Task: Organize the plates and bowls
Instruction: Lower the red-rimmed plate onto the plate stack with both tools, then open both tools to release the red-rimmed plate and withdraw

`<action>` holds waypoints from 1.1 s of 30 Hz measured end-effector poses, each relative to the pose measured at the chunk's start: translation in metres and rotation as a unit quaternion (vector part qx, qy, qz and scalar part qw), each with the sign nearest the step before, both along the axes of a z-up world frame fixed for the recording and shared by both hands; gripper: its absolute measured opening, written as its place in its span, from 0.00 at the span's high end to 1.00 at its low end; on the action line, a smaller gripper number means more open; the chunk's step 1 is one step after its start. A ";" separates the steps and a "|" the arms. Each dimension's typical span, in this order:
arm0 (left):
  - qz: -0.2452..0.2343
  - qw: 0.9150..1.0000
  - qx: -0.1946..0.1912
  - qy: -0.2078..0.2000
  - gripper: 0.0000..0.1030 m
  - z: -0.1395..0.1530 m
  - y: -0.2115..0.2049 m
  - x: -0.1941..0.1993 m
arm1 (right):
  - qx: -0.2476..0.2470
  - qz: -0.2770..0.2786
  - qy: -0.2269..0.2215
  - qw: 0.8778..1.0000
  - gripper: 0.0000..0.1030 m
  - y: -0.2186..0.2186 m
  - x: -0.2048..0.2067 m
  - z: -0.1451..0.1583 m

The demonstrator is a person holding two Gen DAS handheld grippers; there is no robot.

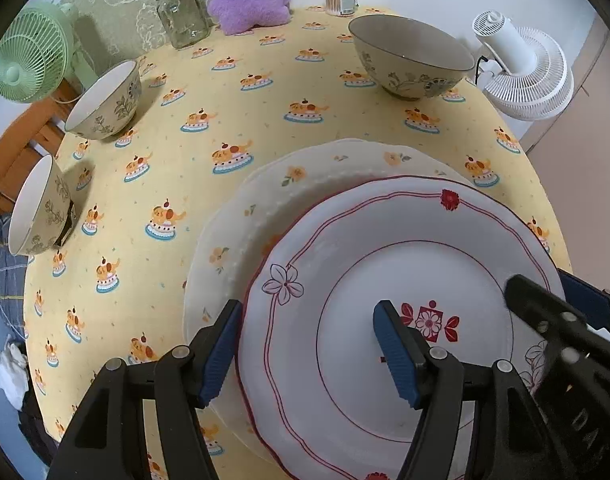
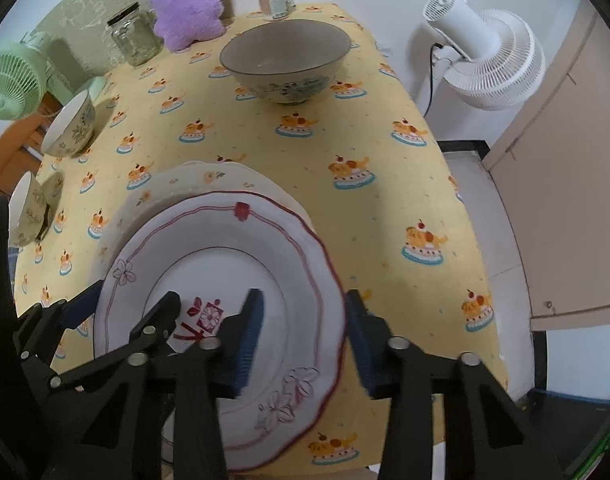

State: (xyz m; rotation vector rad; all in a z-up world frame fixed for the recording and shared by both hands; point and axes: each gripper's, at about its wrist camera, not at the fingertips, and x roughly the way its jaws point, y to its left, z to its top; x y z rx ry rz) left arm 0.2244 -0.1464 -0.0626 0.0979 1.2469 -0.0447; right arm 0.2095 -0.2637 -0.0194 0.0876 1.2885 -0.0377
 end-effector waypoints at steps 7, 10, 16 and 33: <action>-0.005 1.000 0.012 0.004 0.33 0.000 -0.002 -0.002 | -0.017 0.005 0.000 1.000 0.75 0.000 0.002 -0.001; 0.000 1.000 0.017 0.003 0.27 0.002 0.000 -0.006 | -0.023 0.017 -0.006 1.000 0.75 0.005 0.006 0.000; 0.026 1.000 0.008 -0.009 0.26 0.011 0.014 -0.010 | -0.025 0.037 -0.010 0.999 0.75 0.012 0.015 -0.001; 0.054 0.998 -0.011 -0.007 0.24 0.009 0.021 -0.012 | -0.036 0.077 -0.008 0.996 0.71 0.031 0.025 -0.014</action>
